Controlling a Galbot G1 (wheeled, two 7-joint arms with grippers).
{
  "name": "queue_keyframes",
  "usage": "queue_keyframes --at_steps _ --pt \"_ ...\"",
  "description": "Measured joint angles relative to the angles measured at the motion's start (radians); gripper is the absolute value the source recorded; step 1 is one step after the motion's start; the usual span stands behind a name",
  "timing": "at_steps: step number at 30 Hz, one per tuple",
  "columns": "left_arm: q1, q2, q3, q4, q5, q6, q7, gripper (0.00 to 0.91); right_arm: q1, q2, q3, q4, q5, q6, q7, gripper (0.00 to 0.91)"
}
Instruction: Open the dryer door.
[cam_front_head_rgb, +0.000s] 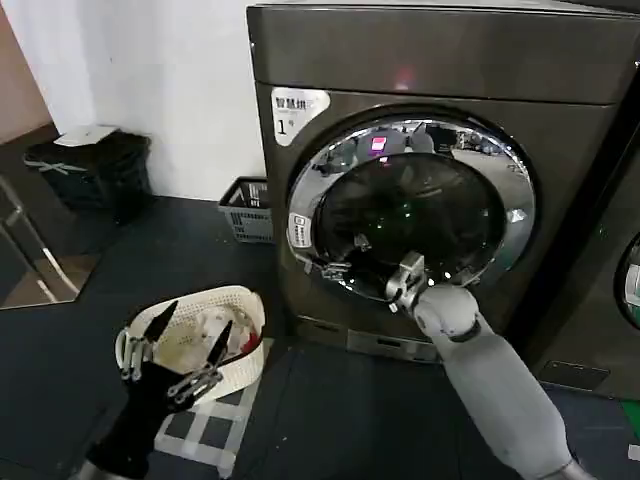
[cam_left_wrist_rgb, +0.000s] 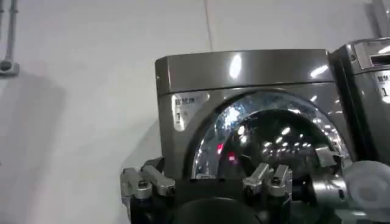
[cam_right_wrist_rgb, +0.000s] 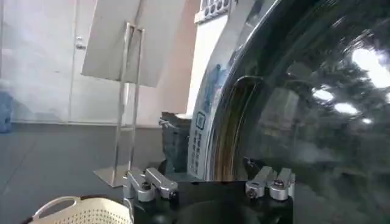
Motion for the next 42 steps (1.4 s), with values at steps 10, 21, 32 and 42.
queue_keyframes --at_steps 10,21,32,42 --pt "-0.009 0.005 -0.002 -0.003 0.019 0.038 -0.006 0.907 0.037 0.031 -0.019 -0.060 0.002 0.014 -0.017 0.907" --pt "-0.031 0.008 -0.003 0.004 0.006 0.048 0.001 0.907 0.052 0.034 -0.026 -0.094 0.006 0.021 -0.026 0.907" --pt "-0.056 0.018 -0.032 0.026 -0.049 0.040 0.053 0.907 0.046 0.029 -0.030 -0.064 0.036 0.027 -0.095 0.907" --pt "-0.072 0.051 -0.067 0.061 -0.122 0.046 0.077 0.907 0.012 -0.004 -0.021 -0.010 0.037 -0.005 -0.199 0.907"
